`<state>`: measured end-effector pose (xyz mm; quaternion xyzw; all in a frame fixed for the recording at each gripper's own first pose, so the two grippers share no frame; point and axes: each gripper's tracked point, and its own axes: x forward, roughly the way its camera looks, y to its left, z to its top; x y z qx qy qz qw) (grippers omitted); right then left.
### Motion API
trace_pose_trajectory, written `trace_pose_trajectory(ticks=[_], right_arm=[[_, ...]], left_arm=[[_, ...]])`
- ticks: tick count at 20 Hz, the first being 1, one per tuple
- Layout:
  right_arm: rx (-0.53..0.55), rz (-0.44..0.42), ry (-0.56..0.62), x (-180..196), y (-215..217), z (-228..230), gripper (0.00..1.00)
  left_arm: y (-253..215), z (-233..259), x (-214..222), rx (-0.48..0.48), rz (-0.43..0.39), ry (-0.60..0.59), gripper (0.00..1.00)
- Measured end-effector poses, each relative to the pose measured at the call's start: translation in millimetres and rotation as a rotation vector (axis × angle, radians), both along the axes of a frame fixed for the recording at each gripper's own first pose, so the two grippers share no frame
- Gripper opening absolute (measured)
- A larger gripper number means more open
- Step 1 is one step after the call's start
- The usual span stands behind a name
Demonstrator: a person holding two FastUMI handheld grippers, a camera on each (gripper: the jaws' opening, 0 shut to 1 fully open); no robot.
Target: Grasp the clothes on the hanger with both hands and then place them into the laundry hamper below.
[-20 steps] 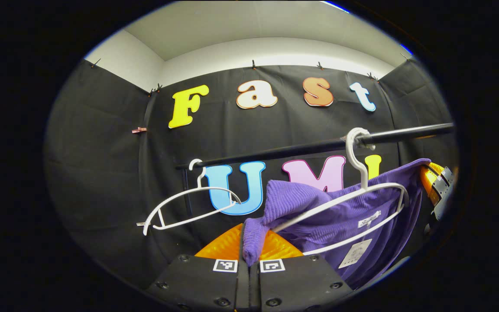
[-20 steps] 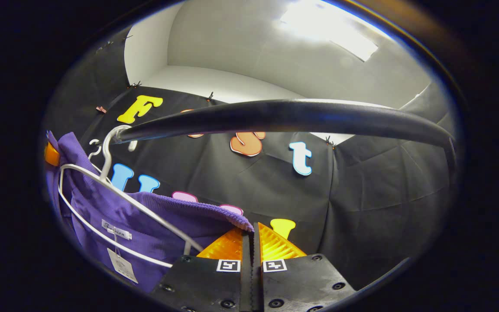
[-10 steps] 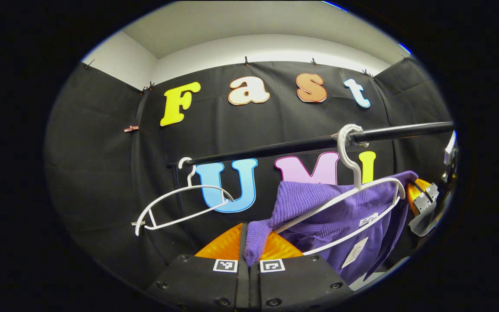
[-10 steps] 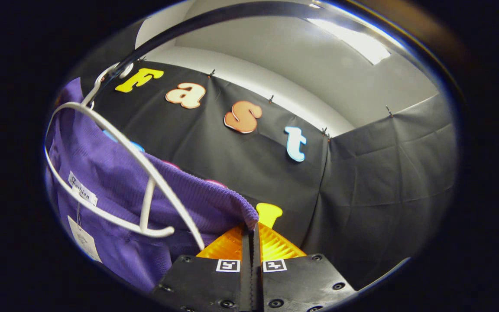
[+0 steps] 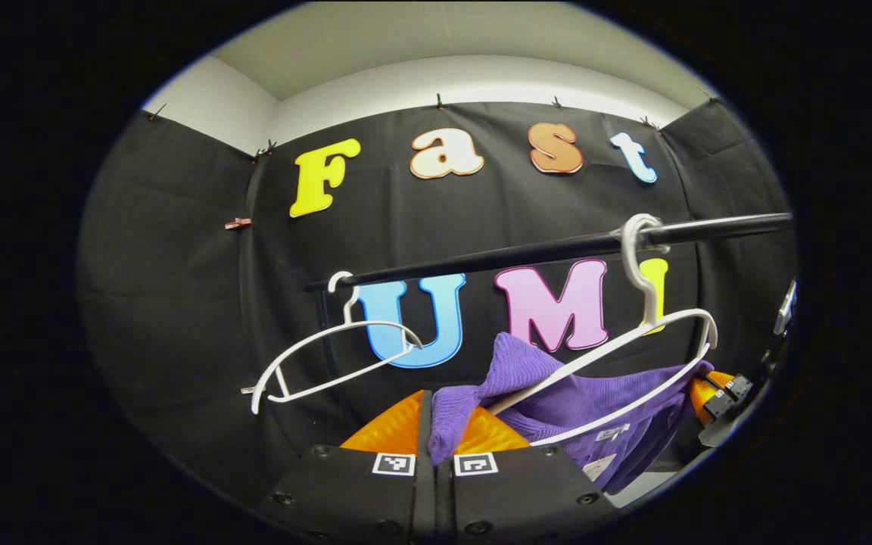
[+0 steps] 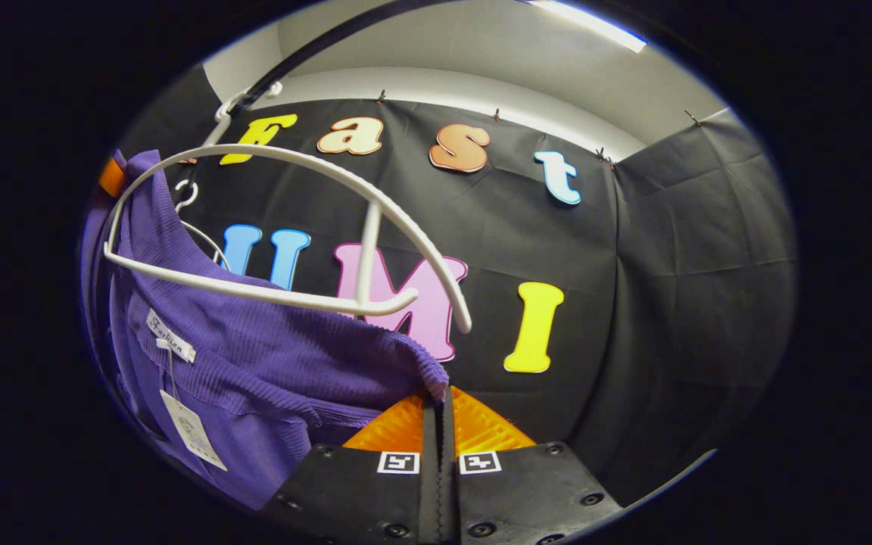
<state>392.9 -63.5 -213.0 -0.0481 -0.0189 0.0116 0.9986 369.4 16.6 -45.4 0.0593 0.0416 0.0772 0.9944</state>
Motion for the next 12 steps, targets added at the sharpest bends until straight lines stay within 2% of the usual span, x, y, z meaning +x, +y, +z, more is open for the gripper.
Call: trace_pose_trajectory(ticks=[6,9,12], right_arm=[[0.004,0.095,0.011,-37.1,38.3,11.4,0.05],[0.032,0.109,0.028,-57.7,47.9,18.3,0.04],[0.012,0.127,0.045,-79.1,55.8,18.5,0.05]], left_arm=[[52.4,-36.9,-18.6,-0.014,0.096,0.064,0.05],[57.2,-64.9,-34.2,-0.023,0.1,0.114,0.05],[56.5,-94.6,-51.1,-0.063,0.088,0.162,0.05]])
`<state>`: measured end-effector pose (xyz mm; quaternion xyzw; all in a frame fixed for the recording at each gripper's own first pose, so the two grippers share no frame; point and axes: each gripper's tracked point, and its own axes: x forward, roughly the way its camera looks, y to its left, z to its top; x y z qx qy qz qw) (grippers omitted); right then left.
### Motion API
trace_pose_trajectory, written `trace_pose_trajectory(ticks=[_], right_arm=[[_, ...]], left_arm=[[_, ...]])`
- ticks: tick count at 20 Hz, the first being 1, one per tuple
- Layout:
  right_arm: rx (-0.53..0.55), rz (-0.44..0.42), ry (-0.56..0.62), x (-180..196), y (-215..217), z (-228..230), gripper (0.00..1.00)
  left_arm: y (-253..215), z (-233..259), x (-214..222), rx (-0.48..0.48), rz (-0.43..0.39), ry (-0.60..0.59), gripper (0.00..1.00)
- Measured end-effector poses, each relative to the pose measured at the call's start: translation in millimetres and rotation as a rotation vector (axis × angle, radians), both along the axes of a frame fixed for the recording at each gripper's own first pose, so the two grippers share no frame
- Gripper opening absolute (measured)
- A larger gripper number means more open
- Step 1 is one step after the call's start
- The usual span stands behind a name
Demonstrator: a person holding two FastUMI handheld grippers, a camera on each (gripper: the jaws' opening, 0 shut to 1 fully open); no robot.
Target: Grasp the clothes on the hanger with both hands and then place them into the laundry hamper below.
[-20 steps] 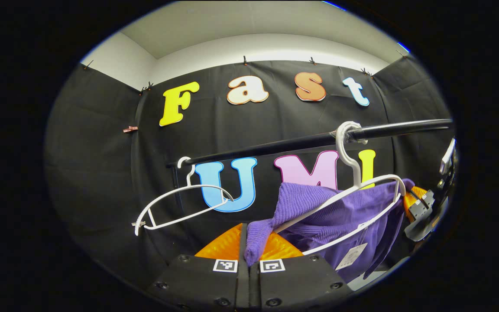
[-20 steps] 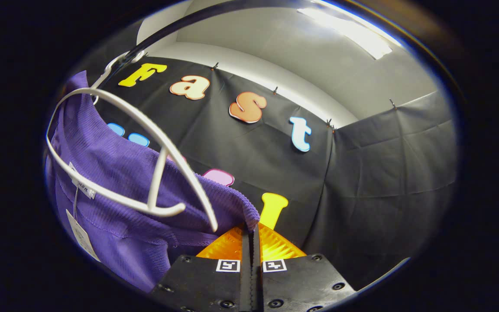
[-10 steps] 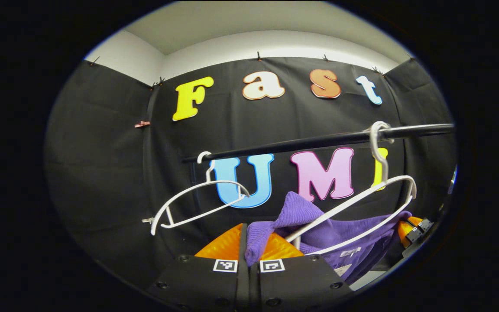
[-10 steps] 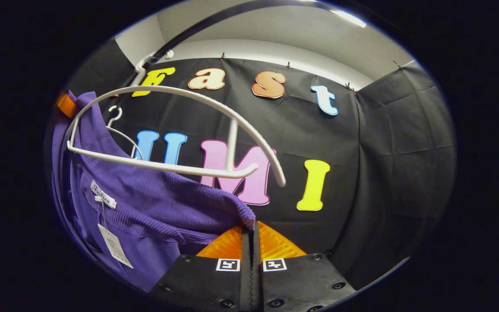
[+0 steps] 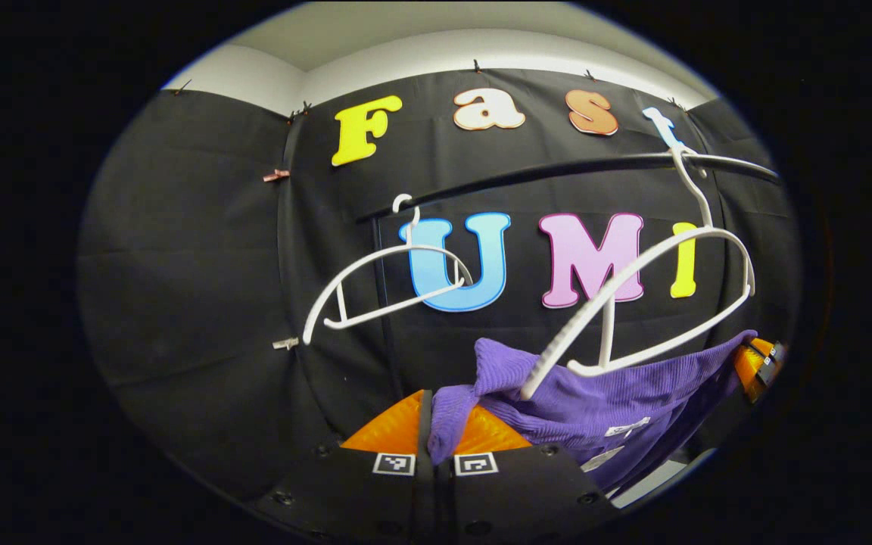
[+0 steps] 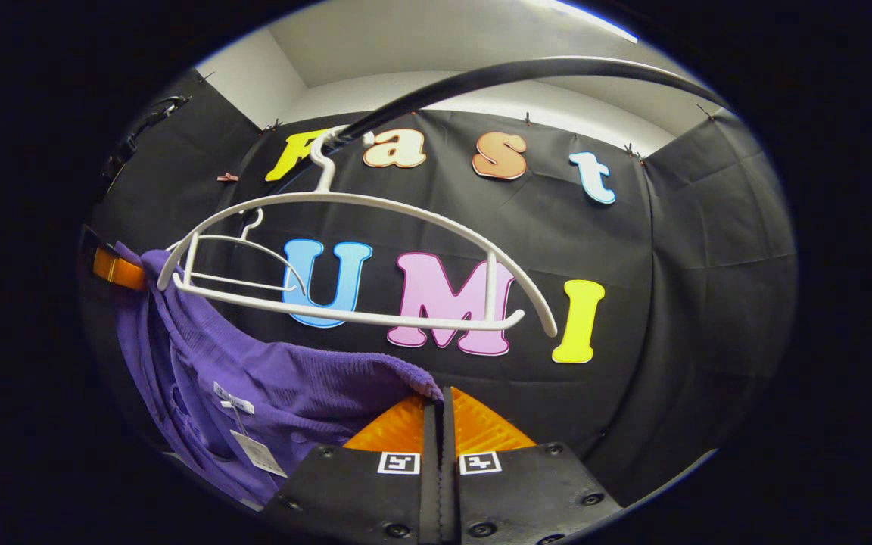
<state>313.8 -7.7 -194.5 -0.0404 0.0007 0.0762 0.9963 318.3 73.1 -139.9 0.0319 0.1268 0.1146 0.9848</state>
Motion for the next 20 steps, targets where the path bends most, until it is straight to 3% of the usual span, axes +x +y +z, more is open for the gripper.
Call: trace_pose_trajectory(ticks=[3,6,14,17,20], right_arm=[[0.008,0.016,0.015,-23.3,4.7,4.2,0.05],[0.014,0.054,-0.003,-42.9,19.4,27.2,0.05],[0.09,0.165,-0.042,-74.1,50.6,99.7,0.04],[0.11,0.184,-0.015,-75.9,57.8,92.3,0.04],[0.117,0.187,0.061,-80.9,59.9,53.4,0.04]], left_arm=[[-18.3,-22.5,-17.8,-0.082,-0.043,0.031,0.05],[-48.1,-22.7,-31.2,-0.101,-0.106,0.041,0.05],[-142.1,33.5,-51.6,-0.166,-0.324,-0.038,0.05],[-153.6,26.8,-53.7,-0.176,-0.355,-0.024,0.05],[-160.1,-4.9,-60.3,-0.196,-0.365,0.035,0.05]])
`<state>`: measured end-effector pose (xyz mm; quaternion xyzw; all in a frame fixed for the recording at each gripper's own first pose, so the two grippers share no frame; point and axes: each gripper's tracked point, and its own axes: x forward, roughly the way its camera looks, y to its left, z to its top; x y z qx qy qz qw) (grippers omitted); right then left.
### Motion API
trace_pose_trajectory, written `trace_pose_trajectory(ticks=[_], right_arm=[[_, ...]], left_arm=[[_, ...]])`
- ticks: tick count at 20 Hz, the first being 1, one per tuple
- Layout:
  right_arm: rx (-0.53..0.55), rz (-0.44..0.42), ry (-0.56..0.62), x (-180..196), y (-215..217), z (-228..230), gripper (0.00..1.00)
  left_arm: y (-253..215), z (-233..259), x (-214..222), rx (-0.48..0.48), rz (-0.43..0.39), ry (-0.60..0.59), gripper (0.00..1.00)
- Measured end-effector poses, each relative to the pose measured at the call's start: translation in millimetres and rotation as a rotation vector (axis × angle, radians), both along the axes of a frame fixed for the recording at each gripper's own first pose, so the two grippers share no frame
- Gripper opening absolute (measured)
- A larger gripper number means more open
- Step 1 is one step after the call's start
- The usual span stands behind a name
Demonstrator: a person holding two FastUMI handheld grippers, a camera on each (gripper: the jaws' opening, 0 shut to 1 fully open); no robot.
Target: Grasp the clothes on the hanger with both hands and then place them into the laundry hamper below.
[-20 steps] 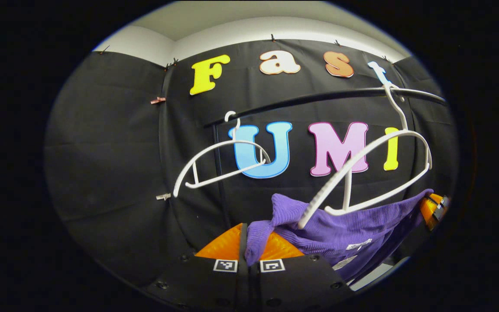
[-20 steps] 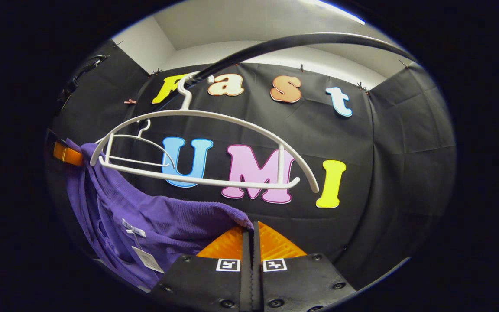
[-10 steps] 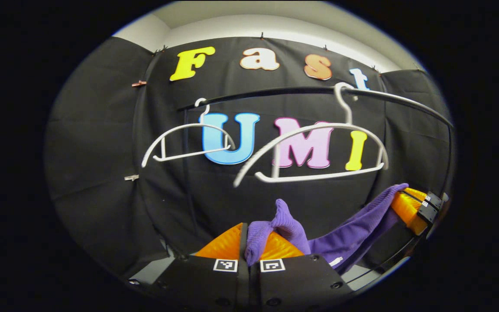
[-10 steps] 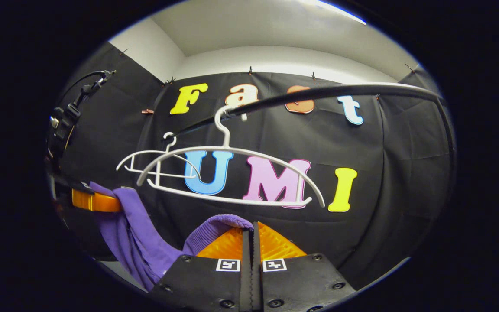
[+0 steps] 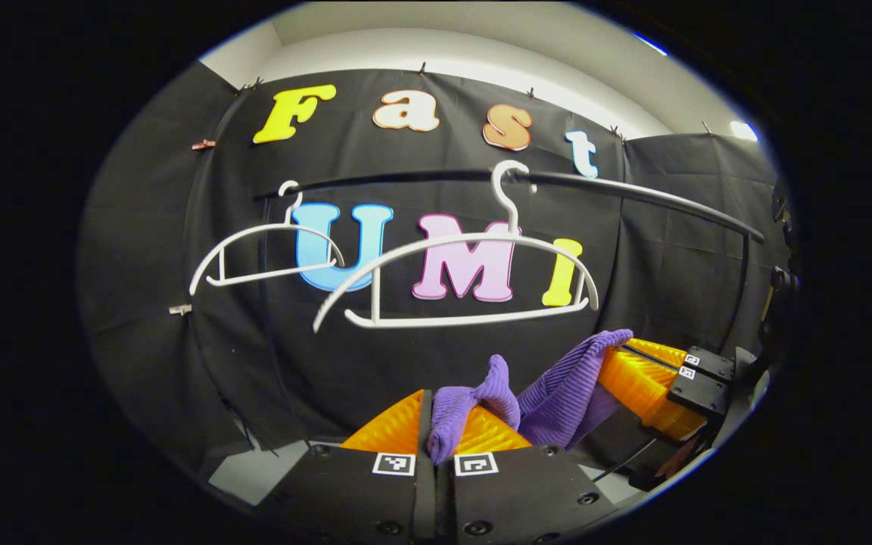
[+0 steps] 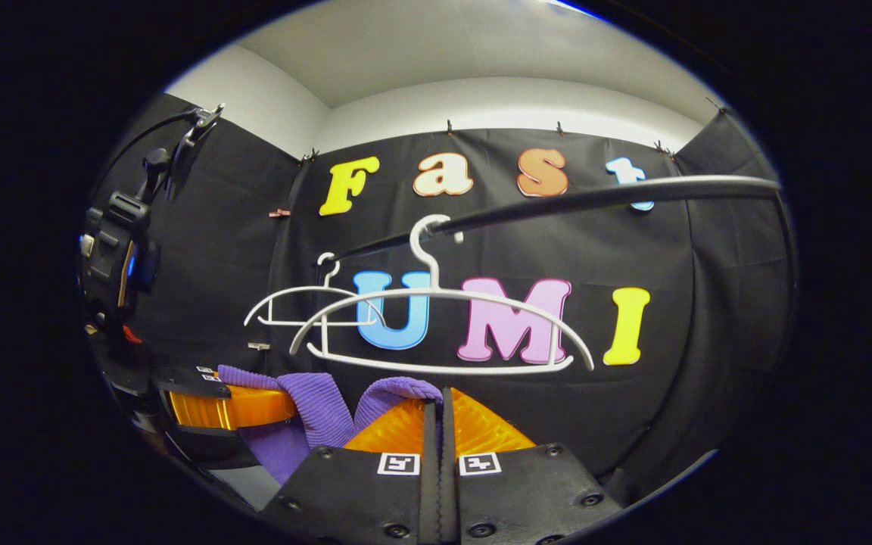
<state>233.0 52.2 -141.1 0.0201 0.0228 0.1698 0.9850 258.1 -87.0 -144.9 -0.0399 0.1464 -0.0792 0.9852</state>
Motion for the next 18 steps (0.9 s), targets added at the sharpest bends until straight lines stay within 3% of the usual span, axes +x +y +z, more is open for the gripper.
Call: trace_pose_trajectory(ticks=[9,13,18], right_arm=[[-0.054,0.019,0.307,-10.4,-6.7,-152.7,0.05],[-0.085,0.028,0.455,-20.5,-13.1,-223.2,0.05],[-0.12,-0.015,0.659,-38.1,-30.8,-309.1,0.05]], left_arm=[[-6.7,-144.9,4.6,-0.039,-0.021,0.233,0.05],[-7.0,-215.4,0.0,-0.027,-0.042,0.353,0.05],[-6.6,-307.4,-17.1,0.02,-0.007,0.554,0.05]])
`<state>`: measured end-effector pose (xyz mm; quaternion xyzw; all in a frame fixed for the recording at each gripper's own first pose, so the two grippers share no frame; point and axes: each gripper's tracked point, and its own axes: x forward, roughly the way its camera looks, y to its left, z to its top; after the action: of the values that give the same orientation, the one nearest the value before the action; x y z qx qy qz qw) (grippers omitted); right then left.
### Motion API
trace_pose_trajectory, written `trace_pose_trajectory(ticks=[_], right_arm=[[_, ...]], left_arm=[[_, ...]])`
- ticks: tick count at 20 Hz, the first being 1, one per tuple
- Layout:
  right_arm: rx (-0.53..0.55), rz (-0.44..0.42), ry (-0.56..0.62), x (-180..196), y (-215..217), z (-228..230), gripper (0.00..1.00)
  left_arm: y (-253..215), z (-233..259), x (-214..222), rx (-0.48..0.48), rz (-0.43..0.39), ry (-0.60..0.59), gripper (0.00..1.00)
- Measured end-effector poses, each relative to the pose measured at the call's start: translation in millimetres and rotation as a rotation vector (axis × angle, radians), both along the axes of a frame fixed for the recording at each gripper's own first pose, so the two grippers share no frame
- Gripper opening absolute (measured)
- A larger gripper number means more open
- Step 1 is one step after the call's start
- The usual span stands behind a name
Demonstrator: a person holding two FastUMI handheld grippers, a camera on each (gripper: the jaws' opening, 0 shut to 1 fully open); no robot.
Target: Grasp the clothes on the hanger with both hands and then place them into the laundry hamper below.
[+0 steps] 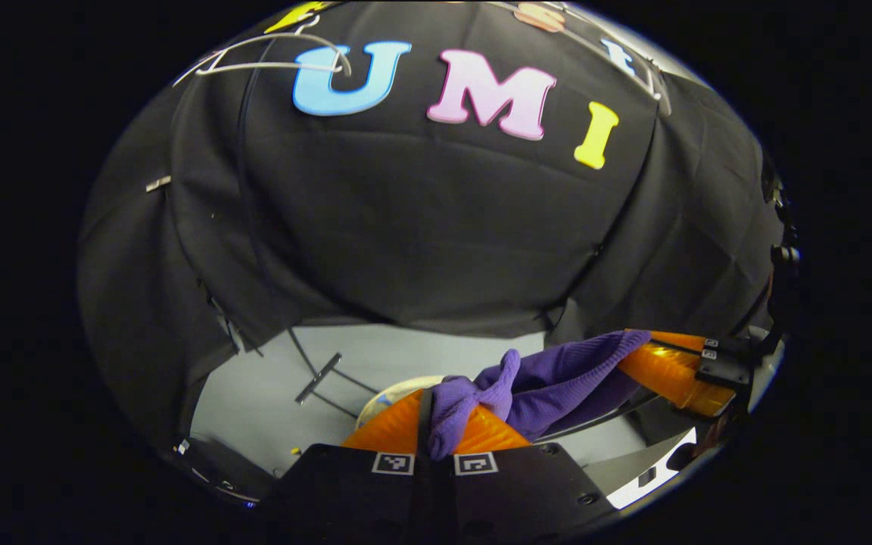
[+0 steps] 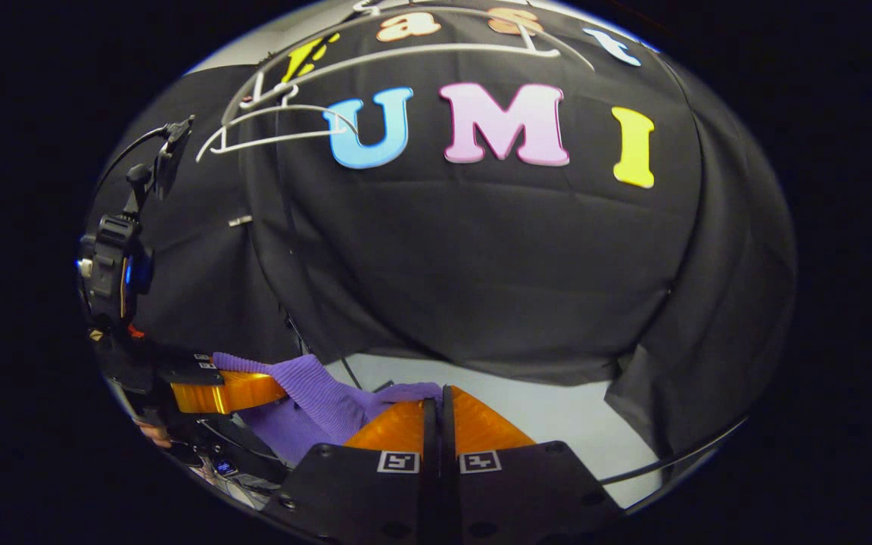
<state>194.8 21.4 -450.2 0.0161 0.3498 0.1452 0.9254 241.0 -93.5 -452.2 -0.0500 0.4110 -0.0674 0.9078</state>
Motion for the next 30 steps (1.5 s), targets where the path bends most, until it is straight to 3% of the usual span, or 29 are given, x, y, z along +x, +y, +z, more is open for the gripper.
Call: trace_pose_trajectory(ticks=[5,12,13,15,16,18,23,30], right_arm=[[-0.01,-0.049,0.227,-27.1,-16.2,-83.4,0.05],[-0.046,-0.083,0.433,-59.4,-29.8,-144.1,0.06],[-0.042,-0.091,0.451,-65.4,-31.7,-145.2,0.24],[-0.068,-0.1,0.465,-67.1,-37.3,-155.4,1.0],[-0.084,-0.097,0.469,-69.1,-38.0,-156.5,0.96],[-0.094,-0.095,0.464,-73.0,-34.6,-148.9,0.98],[-0.077,-0.129,0.428,-77.5,-28.2,-121.9,0.98],[-0.053,-0.188,0.243,-67.7,-15.3,-33.2,0.98]], left_arm=[[3.1,-73.3,-22.5,0.04,0.022,0.195,0.07],[10.0,-128.5,-46.0,0.119,0.054,0.362,0.07],[7.4,-132.3,-49.0,0.104,0.053,0.371,0.07],[2.8,-131.5,-53.7,0.095,0.042,0.378,0.68],[2.1,-129.0,-52.7,0.095,0.03,0.385,0.98],[6.5,-130.9,-57.4,0.097,0.026,0.383,0.93],[5.5,-112.0,-65.6,0.073,0.014,0.354,0.96],[14.1,-48.0,-74.3,0.05,-0.016,0.215,0.96]])
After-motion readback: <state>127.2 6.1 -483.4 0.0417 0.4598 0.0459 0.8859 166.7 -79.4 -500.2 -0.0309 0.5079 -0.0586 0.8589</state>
